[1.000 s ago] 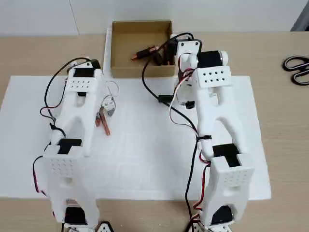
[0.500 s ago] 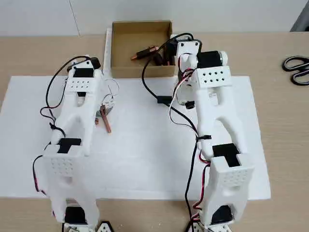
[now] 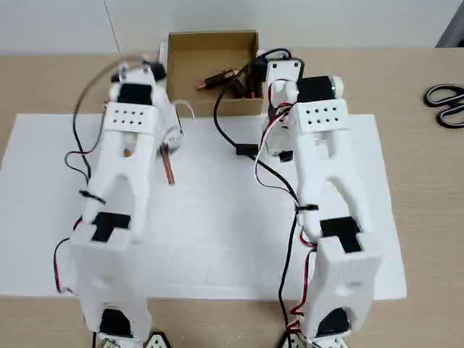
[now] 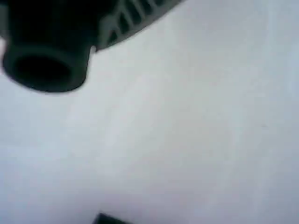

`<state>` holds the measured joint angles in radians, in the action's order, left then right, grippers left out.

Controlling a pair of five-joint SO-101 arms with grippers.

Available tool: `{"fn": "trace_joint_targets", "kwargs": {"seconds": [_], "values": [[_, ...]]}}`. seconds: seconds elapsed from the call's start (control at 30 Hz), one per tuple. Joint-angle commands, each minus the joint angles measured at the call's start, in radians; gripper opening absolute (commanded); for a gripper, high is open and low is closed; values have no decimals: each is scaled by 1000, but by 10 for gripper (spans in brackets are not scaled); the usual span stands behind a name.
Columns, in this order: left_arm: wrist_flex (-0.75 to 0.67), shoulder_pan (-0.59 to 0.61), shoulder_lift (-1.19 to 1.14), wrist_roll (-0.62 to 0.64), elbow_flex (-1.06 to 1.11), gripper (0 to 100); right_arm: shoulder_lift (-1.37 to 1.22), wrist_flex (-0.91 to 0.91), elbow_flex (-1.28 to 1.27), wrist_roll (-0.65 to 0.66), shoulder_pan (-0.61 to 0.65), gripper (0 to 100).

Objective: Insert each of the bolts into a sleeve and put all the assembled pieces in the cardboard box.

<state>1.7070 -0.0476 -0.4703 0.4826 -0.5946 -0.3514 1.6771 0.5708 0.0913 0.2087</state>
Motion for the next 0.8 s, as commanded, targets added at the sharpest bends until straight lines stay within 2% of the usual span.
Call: {"fn": "trace_joint_targets", "kwargs": {"seconds": [0.0,0.13,0.27,0.53,0.67,0.77], "values": [[48,-5,173,-49,-82,6,206,5,6,9,2,4],[48,-8,358,-66,-64,6,409,5,-9,9,2,4],[46,-41,580,-92,28,6,656,5,-129,9,7,4],[28,-48,1111,-101,357,6,1267,-13,-666,8,7,4],[-110,-51,1260,-98,613,6,1511,-191,-994,8,7,4],[-265,-124,1327,-95,800,6,1658,-397,-1223,2,8,4]]}}
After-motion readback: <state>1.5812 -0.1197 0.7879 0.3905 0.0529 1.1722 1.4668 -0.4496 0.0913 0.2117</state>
